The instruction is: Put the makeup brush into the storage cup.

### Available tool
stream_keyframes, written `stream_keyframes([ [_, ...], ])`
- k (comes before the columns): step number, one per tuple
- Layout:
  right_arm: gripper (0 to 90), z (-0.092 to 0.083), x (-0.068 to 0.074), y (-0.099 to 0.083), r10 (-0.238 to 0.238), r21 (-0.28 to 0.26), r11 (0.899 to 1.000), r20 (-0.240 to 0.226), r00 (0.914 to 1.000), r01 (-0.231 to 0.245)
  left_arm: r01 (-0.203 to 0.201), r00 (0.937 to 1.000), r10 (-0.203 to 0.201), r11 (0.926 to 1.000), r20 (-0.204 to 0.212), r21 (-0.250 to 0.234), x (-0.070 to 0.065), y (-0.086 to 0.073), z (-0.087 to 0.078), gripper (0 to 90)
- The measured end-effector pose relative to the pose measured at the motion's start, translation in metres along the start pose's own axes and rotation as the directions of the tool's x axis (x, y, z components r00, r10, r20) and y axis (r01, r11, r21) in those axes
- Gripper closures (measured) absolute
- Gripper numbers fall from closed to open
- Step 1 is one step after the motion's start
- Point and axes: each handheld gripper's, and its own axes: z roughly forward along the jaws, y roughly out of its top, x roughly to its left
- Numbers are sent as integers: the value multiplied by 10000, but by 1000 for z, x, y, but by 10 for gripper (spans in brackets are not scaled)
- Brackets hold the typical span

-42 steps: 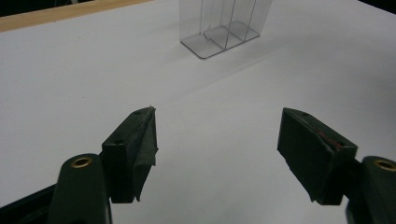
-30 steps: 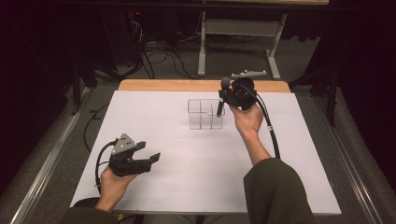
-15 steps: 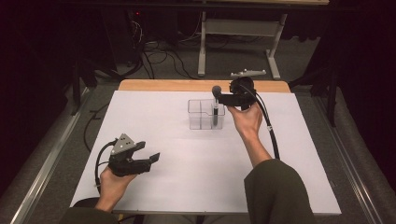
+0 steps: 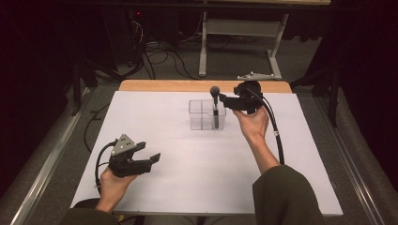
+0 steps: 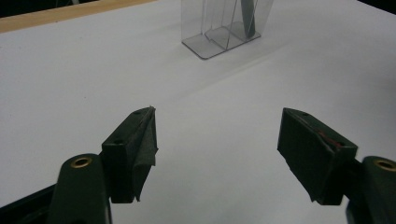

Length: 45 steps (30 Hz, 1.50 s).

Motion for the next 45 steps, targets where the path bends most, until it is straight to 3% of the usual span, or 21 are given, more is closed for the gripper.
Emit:
stream_keyframes([
  [26,389,-22,2,-14,-175,-186,9997,-637,9978,163,44,10000,-44,10000,-8,44,1,0,1,285],
  [45,394,-37,-12,-27,34,-167,9999,-644,9979,-45,42,10000,-42,10000,-22,64,0,0,1,284],
])
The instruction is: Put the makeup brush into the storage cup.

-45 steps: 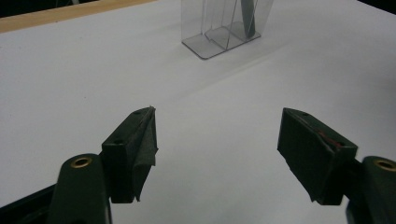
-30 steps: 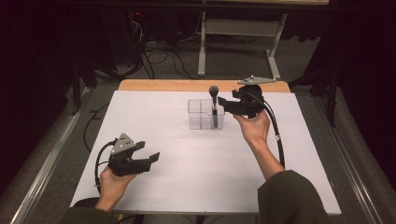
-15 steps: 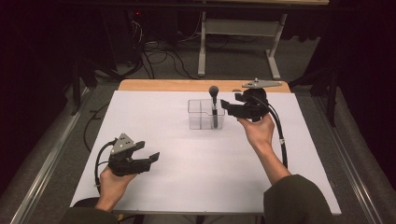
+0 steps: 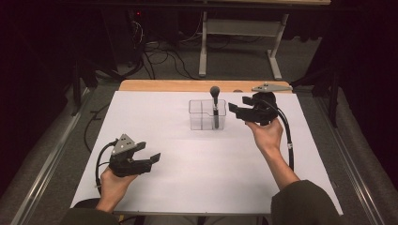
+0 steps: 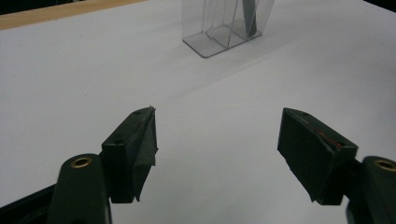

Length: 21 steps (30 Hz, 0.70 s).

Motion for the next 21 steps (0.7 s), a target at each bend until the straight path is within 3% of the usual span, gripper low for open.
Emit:
stream_keyframes([
  [21,401,-8,1,-7,-96,-27,10000,-243,9997,95,-3,10000,3,10000,20,-20,0,0,-1,285],
])
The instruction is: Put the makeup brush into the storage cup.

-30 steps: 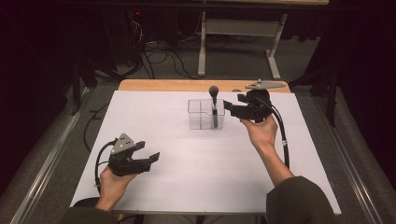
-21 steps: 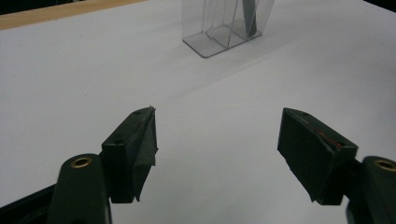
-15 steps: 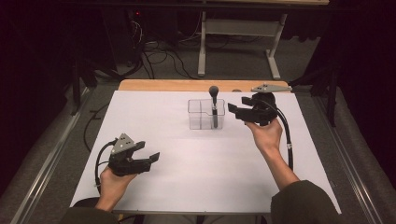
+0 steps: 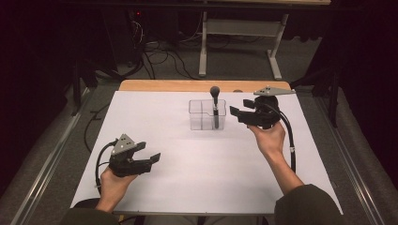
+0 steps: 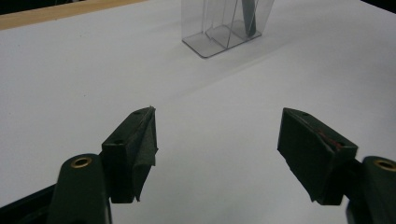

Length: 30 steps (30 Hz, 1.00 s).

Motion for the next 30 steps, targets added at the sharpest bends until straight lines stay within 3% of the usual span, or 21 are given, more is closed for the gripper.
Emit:
stream_keyframes([
  [30,405,-13,-13,-24,359,40,9993,-38,9993,-359,-4,10000,4,10000,20,9,0,0,0,284],
])
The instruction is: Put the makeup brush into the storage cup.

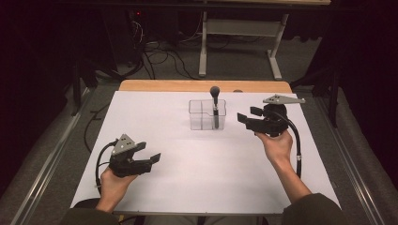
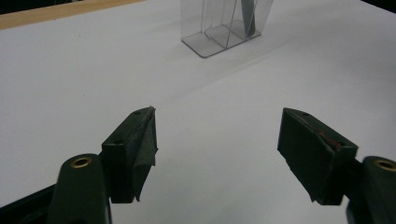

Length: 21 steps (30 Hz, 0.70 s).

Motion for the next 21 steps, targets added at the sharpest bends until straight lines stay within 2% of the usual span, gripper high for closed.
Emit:
stream_keyframes([
  [21,405,-8,-3,-10,219,-212,9995,-228,9995,-224,23,10000,-23,10000,9,-19,0,0,-1,284],
])
